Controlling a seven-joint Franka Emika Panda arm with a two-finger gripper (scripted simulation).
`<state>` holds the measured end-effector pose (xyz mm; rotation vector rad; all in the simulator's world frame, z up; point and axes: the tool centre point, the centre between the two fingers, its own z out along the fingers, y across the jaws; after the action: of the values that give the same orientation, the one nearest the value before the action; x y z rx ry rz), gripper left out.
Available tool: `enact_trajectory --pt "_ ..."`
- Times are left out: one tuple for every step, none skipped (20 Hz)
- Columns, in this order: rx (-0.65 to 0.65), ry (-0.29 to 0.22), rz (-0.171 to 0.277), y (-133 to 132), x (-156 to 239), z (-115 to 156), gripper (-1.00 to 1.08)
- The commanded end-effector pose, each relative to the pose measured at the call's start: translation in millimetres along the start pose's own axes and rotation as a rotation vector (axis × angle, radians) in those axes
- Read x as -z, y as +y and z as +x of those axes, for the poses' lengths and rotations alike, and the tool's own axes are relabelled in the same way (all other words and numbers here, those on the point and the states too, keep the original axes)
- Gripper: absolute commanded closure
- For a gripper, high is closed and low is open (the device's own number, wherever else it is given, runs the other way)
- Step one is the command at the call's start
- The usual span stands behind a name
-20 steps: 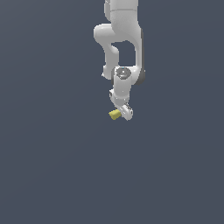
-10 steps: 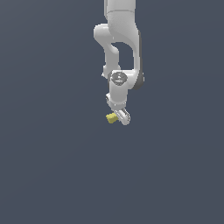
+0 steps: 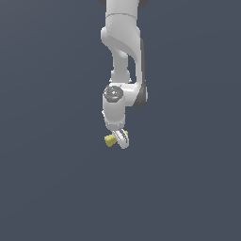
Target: Pick up the object and move it to a goal position.
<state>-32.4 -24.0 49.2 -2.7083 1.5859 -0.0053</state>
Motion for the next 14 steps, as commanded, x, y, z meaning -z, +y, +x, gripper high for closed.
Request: enact_trajectory --pt "0.001 0.0 -0.001 -9.4 1.6 17.0 1.08" --pt "0.001 0.0 -0.001 -12.9 2.0 23.4 1.08" --pt "0.001 0.0 -0.001 -16.3 2.8 29.7 1.08" --pt "0.001 0.0 -0.002 -19.7 3.2 35.9 1.08" --pt "0.001 0.0 -0.002 -23.1 3.8 41.9 1.08" --pt "0.001 -0.001 -0.002 -26.4 4.2 47.7 1.08" --pt "0.001 -0.001 -0.002 -29.4 4.8 53.1 1.08" --pt "0.001 -0.001 -0.003 -32.2 4.9 58.1 1.08" --pt "0.001 -0.001 -0.003 -34.9 5.4 62.7 1.08" --pt "0.001 -0.001 -0.003 -37.3 5.9 66.9 1.08" --pt "0.001 -0.001 -0.004 -39.6 5.9 70.8 1.08" --pt "0.001 -0.001 -0.004 -41.7 6.3 74.4 1.08" --pt "0.001 -0.001 -0.004 -43.6 6.6 77.6 1.08" --pt "0.001 -0.001 -0.004 -45.4 6.9 80.6 1.08"
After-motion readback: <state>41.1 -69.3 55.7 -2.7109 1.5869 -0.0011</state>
